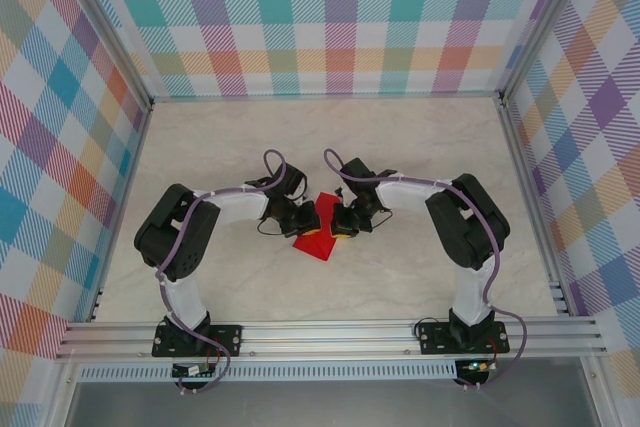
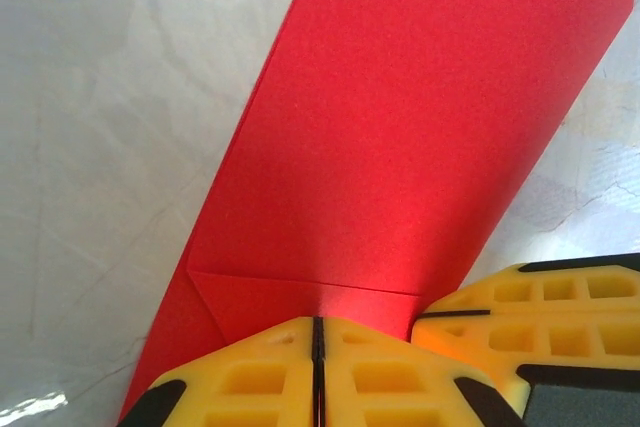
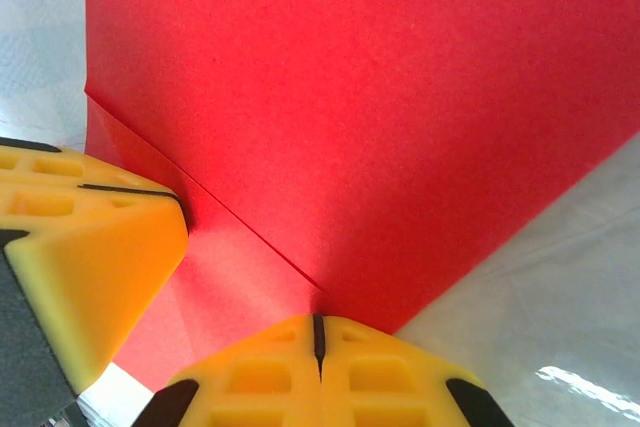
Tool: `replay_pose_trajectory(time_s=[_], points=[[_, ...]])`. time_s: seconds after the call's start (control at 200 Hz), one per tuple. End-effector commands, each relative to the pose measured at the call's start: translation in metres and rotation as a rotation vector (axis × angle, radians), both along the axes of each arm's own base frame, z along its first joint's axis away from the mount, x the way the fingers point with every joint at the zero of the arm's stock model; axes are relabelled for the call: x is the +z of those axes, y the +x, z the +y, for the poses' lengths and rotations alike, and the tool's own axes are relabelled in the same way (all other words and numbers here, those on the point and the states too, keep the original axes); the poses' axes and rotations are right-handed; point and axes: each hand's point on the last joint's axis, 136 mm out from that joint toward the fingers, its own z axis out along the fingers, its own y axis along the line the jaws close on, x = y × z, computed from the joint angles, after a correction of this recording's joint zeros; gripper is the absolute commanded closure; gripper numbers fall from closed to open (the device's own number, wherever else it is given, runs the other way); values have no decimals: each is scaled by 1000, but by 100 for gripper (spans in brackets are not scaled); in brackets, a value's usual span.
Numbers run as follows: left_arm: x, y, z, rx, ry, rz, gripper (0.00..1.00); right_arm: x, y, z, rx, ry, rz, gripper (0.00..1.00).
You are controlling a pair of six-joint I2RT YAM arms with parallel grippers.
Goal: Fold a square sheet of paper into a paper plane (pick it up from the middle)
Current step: Fold the triangle a second time at the center of the table.
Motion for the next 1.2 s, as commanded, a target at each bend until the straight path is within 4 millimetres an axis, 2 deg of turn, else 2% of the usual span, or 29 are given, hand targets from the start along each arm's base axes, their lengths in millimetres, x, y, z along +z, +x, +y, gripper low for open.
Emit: replay_pose_trajectory(time_s=[0.0, 0.175, 0.275, 0.38, 0.525, 0.735, 0.87, 1.195], points=[[-25, -15, 21, -2, 146, 61, 91, -25, -1, -30, -49, -153, -10, 97], [-36, -24, 29, 5, 185, 93, 92, 15, 10, -14, -75, -45, -95, 97], [-39, -26, 30, 7, 193, 98, 92, 33, -3, -7, -80, 16, -132, 96], [-40, -26, 29, 4, 195, 96, 92, 40, -20, -6, -64, 14, -143, 95], [-41, -28, 30, 4, 198, 101, 92, 40, -42, 15, -2, 36, -128, 95], [-43, -30, 31, 10, 200, 107, 92, 24, -47, 33, 17, 44, -100, 95], [-44, -31, 31, 11, 201, 108, 92, 19, -50, 35, 27, 39, -89, 95], [-47, -31, 31, 19, 198, 117, 92, 20, -51, 38, 33, 22, -96, 95]])
